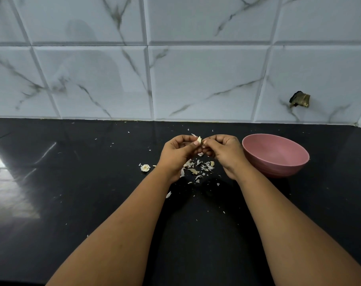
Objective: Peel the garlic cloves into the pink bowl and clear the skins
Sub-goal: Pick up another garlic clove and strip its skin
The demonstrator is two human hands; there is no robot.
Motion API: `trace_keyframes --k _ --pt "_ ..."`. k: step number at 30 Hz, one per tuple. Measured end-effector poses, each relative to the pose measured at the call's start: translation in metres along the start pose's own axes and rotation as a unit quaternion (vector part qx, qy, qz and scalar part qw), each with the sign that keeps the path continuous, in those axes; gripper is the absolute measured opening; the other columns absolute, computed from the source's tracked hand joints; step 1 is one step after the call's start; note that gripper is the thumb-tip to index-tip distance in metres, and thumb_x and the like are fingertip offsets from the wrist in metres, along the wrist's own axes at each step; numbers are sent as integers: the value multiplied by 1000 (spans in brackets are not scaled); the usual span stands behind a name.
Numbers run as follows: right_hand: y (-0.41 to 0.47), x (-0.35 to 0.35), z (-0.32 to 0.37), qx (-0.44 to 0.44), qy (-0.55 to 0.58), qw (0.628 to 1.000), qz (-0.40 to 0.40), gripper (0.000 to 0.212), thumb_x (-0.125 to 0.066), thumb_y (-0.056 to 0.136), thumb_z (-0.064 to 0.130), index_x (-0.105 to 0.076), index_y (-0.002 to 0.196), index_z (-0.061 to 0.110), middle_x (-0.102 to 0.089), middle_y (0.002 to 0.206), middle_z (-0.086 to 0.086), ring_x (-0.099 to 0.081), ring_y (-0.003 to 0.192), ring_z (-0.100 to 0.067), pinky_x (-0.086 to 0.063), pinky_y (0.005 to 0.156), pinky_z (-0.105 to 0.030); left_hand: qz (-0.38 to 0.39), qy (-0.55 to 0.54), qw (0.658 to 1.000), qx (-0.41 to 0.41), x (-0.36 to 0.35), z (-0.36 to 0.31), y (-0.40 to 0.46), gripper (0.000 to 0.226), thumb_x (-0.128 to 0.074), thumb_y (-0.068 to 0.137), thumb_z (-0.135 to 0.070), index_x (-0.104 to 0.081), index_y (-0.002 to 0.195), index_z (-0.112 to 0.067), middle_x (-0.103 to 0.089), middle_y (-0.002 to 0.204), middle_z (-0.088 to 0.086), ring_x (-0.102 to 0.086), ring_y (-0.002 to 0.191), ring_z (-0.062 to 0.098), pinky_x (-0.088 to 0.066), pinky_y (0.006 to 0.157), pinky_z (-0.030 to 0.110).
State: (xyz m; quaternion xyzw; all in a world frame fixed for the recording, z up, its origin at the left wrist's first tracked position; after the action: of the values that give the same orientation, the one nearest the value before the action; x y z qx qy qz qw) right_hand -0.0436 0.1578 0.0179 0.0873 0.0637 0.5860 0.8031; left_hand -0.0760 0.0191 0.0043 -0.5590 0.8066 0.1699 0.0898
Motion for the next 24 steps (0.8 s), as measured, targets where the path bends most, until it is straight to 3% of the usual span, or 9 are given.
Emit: trace_keyframes --k 5,10,19,24 --pt "0 -2 3 -1 34 999 14 18 -60 89 4 -74 77 6 -71 73 -13 -66 67 -16 -51 60 -20 -6 -6 1000 -10 1 -2 0 11 -62 90 6 -68 91 -3 -73 81 10 -71 74 17 -58 74 23" --pt "-4 -3 9 56 -14 998 25 1 -75 82 9 -75 83 9 -72 71 -4 -64 61 -6 -51 60 -16 -8 18 1000 -15 1 -2 0 7 -65 89 3 -69 89 -3 -72 82 12 -71 75 19 -57 74 24" --pt "-4 -4 8 34 25 999 30 11 -69 85 1 -74 80 9 -72 74 -11 -64 69 -20 -52 62 -19 -9 -6 1000 -18 2 -3 0 7 -64 91 1 -67 97 3 -72 86 16 -72 73 19 -58 74 25" --pt "-1 0 7 45 -44 998 -16 14 -67 86 5 -72 75 12 -71 67 -1 -66 60 -7 -49 56 -15 -2 63 998 -29 -1 0 1 8 -64 93 -5 -69 97 -1 -73 87 11 -71 80 19 -58 80 28"
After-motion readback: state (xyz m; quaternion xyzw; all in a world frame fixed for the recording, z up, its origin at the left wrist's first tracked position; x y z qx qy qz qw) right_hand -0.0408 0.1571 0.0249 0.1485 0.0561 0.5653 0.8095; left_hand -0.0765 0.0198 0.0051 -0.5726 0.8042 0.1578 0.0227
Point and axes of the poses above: each hand's wrist, its own y-axis towards the middle knuckle, its own x-axis out of the back of the hand, z = x × y, the point moved 7 cm from there along y, towards the middle knuckle
